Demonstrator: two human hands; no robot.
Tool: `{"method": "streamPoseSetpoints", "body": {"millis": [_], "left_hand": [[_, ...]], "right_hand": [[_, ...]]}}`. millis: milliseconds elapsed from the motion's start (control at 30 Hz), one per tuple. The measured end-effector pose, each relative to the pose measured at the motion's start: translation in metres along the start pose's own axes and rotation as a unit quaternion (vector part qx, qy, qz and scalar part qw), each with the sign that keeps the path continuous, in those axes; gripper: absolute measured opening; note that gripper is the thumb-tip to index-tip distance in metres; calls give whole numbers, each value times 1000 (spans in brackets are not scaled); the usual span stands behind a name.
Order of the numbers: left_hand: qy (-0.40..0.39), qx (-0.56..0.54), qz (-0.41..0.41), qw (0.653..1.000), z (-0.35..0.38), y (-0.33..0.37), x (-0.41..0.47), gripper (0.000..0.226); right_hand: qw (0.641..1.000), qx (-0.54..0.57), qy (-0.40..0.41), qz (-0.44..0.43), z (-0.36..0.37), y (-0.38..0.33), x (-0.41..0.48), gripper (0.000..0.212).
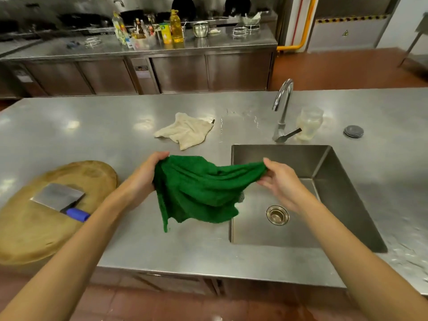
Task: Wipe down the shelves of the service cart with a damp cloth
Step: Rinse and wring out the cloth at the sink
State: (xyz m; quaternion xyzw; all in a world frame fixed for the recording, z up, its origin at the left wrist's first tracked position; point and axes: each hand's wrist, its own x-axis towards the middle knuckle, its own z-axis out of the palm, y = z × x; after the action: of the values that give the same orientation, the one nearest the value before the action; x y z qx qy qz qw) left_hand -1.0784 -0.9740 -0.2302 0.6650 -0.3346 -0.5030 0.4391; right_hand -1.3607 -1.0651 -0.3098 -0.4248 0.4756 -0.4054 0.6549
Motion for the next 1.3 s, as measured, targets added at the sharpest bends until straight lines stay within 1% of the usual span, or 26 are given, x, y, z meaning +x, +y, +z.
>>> {"method": "streamPoseSetpoints", "body": {"millis": [33, 100, 200, 267, 333, 367, 400, 467, 500, 600, 633, 700, 767, 867, 1000, 1067, 1133, 1167, 1233, 1300], "left_hand": [[16, 1, 7, 1000, -8, 2, 5, 35], [46, 9, 28, 999, -22, 6, 13, 30], [61, 31, 49, 996, -44, 11, 20, 25], [52, 22, 61, 997, -53, 10, 22, 31], [15, -36, 61, 997, -58, 9, 22, 38], [3, -66, 51, 996, -62, 8, 26, 42], [2, -91, 35, 995, -65, 6, 29, 42], [30, -114, -18, 993, -72, 2, 37, 31], [37, -117, -52, 991, -76, -1, 40, 26], [21, -87, -137, 987, -87, -10, 46, 15], [13, -75, -150, 986, -90, -15, 50, 12], [-11, -61, -163, 985, -95, -22, 55, 11], [-45, -55, -165, 984, -99, -25, 56, 15], [-53, -33, -123, 990, -109, -30, 66, 18], [-37, -19, -61, 997, -119, -27, 78, 18], [-34, -15, -17, 999, -120, -16, 78, 29], [-10, 10, 44, 999, -120, -2, 78, 41], [12, 24, 77, 997, -121, 5, 78, 44], [55, 28, 131, 989, -125, 13, 77, 39], [72, 37, 157, 984, -132, 10, 75, 36]], "right_hand": [[1000, 27, 1, -7, 3, -7, -1, 26], [998, 47, 29, -27, 12, -19, -3, 23], [995, 66, 64, -43, 25, -29, -8, 26], [993, 71, 83, -55, 37, -31, -14, 20], [988, 109, 90, -62, 47, -32, -19, 11], [986, 131, 87, -64, 52, -33, -21, 8], [984, 146, 81, -69, 56, -33, -24, 11], [984, 150, 57, -75, 65, -35, -28, 16], [985, 140, 52, -82, 70, -37, -32, 18], [989, 42, 73, -119, 79, -38, -38, 31], [988, 24, 77, -130, 82, -39, -39, 30], [986, 43, 72, -143, 84, -41, -39, 22], [985, 64, 60, -148, 86, -44, -41, 31], [986, 50, 63, -146, 88, -48, -42, 36], [986, 7, 115, -125, 90, -52, -28, 37], [984, -10, 121, -127, 96, -57, -21, 37], [983, -21, 123, -133, 105, -63, -15, 38], [982, -32, 126, -138, 109, -65, -14, 38], [977, -53, 137, -153, 116, -69, -13, 38], [973, -76, 145, -160, 117, -65, -17, 38]]}}
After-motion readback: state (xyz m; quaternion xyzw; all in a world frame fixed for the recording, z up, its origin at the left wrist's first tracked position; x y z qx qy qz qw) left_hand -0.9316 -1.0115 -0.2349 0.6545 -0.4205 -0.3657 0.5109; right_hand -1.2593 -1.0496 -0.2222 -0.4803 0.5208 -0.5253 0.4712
